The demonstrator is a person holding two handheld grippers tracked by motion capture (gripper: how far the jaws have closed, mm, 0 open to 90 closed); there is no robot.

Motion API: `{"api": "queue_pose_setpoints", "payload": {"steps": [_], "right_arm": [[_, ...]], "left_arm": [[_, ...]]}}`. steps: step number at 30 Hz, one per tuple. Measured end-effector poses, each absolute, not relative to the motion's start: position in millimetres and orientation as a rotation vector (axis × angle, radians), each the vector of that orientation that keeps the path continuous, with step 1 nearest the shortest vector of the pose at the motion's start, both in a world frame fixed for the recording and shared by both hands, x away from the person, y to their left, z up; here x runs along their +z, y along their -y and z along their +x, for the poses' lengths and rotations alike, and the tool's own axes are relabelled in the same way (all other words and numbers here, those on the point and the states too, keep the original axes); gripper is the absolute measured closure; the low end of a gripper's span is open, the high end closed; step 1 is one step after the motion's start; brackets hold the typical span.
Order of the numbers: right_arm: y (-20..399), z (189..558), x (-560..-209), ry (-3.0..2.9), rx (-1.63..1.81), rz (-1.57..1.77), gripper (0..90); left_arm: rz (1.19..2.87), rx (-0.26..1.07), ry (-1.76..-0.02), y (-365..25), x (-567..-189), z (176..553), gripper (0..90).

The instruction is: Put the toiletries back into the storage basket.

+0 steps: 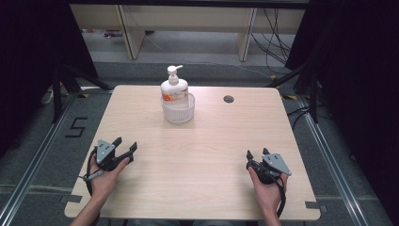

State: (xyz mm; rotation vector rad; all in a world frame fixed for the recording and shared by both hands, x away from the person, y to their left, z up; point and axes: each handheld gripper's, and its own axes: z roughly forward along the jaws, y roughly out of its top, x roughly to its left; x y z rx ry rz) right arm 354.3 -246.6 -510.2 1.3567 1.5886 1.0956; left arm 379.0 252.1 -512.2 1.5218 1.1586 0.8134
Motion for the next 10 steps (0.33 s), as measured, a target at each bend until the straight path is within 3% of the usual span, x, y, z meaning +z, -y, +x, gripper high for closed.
{"api": "queue_pose_setpoints", "payload": {"steps": [10], "right_arm": [[248.3,353.2,-509.7,-1.580,1.107,1.359,37.4]], "left_arm": [[1.526,0.819,-1.153,-251.5,-523.4,378.9,32.9]]}}
